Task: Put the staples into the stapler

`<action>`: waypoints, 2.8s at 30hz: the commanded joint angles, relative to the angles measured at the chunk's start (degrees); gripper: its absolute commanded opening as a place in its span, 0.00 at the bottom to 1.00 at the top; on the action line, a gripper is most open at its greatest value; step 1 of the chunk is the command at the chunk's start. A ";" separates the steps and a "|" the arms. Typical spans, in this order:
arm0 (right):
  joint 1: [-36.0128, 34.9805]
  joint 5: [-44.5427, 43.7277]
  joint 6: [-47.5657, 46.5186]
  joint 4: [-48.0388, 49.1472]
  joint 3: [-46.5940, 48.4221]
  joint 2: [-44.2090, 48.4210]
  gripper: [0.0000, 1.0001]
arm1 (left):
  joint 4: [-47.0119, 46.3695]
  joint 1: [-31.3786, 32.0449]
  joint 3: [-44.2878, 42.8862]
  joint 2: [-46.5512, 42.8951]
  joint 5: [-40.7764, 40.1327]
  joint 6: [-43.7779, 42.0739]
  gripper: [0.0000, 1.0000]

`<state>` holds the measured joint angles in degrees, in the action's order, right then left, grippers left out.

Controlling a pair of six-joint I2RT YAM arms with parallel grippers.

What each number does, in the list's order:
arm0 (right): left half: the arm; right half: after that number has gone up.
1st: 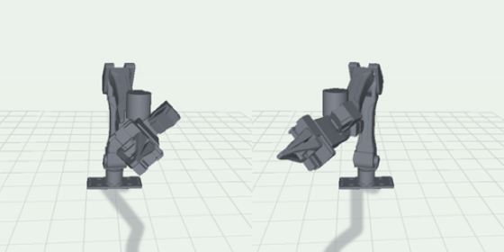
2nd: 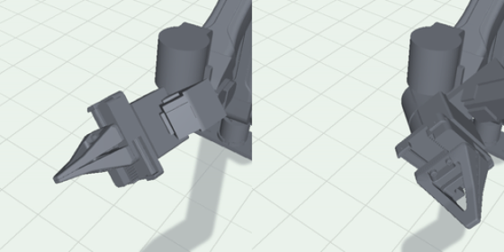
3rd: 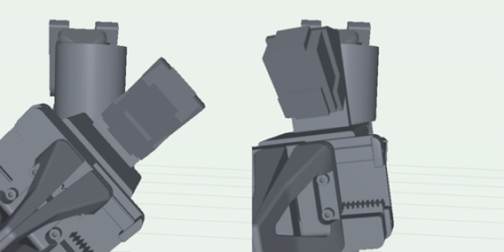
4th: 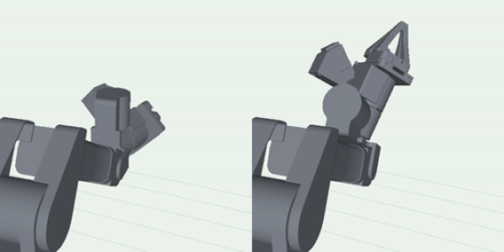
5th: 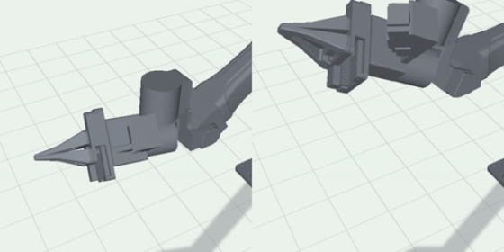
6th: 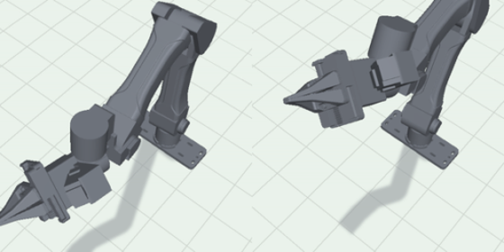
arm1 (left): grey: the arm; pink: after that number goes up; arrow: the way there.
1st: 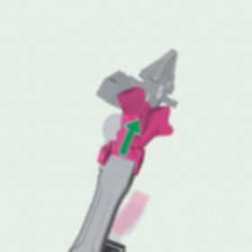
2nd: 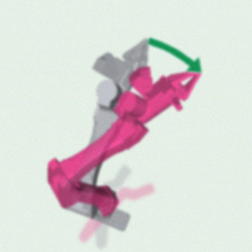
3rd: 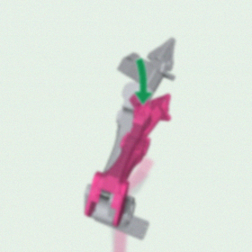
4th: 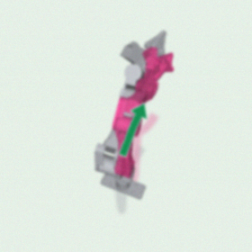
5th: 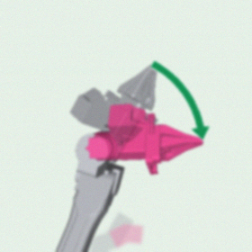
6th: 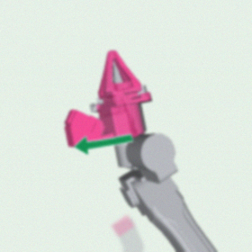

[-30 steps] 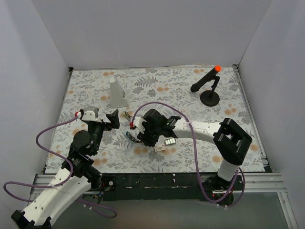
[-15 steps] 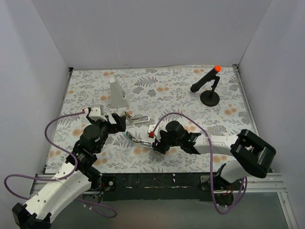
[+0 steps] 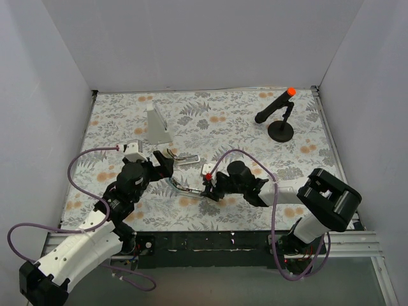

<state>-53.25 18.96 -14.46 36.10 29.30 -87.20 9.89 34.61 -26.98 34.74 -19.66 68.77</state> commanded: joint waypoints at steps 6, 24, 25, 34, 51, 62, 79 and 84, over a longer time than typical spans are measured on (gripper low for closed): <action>0.26 6.44 0.05 4.60 1.64 -3.42 0.50 | 4.08 -0.25 0.00 4.72 2.96 3.82 0.98; 0.34 4.86 -0.13 5.83 2.96 -6.41 0.30 | 5.58 -0.25 -1.49 14.47 8.23 2.33 0.82; 0.34 4.86 -0.04 5.91 2.96 -6.49 0.28 | 5.75 -0.25 -1.58 15.26 8.58 2.16 0.79; 0.34 4.68 0.39 6.71 3.48 -7.20 0.13 | 6.63 0.46 -3.34 16.68 12.63 3.47 0.47; 0.34 5.21 2.06 9.25 4.18 -9.74 0.07 | 6.46 15.91 -7.91 24.76 5.07 11.12 0.35; 0.34 7.76 2.33 7.68 5.59 -10.45 0.07 | 3.47 25.59 -9.41 30.47 1.29 17.00 0.43; 0.34 7.41 2.33 5.13 6.30 -10.36 0.35 | 3.10 26.12 -7.12 19.50 -6.61 19.83 0.63; 0.34 5.83 2.33 -1.19 5.42 -6.16 0.46 | 5.05 18.41 -6.94 14.93 -5.49 13.87 0.66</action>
<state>-52.31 26.48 -12.14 39.18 33.56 -97.62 14.57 58.54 -33.06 53.71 -26.06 87.22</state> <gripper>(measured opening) 0.443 0.650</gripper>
